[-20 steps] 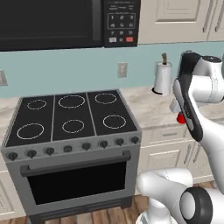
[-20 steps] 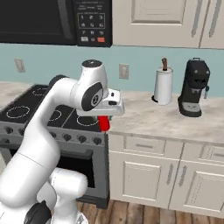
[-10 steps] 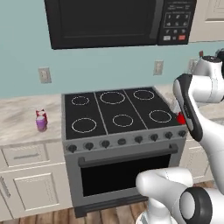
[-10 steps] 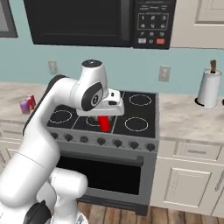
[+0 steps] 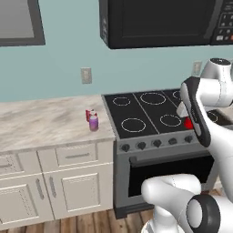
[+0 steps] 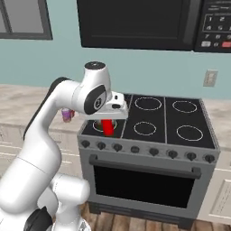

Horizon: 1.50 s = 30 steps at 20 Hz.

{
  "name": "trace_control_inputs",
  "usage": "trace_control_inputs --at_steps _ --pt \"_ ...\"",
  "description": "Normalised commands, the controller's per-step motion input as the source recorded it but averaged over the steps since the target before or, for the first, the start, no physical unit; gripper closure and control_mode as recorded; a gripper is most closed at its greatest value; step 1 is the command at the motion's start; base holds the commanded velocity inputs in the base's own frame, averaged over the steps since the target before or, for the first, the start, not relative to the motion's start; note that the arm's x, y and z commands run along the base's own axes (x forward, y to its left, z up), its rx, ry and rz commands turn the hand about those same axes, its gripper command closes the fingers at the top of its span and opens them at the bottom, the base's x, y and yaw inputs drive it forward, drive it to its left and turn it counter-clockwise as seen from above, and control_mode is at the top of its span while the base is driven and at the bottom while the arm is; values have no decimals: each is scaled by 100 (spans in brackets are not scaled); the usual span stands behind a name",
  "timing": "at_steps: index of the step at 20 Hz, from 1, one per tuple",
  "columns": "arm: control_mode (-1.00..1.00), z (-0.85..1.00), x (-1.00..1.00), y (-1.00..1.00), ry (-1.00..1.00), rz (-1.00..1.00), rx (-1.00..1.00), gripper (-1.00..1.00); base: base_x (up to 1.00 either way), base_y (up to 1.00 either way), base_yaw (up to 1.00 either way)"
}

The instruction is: Four empty soda cans are scattered around the kitchen. Gather all the cans and cluster them next to the stove for recycling.

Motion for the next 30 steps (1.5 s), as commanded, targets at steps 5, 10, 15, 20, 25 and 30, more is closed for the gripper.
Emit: trace_control_inputs --at_steps 5,10,15,20,25,30 --pt "100 0 0 0 0 0 0 100 14 100 -1" --pt "100 0 0 0 0 0 0 100 18 76 0" --pt "100 0 0 0 0 0 0 100 14 30 0" --pt "100 0 0 0 0 0 0 100 13 15 0" --pt "100 0 0 0 0 0 0 100 41 35 0" --pt "100 0 0 0 0 0 0 100 55 43 0"
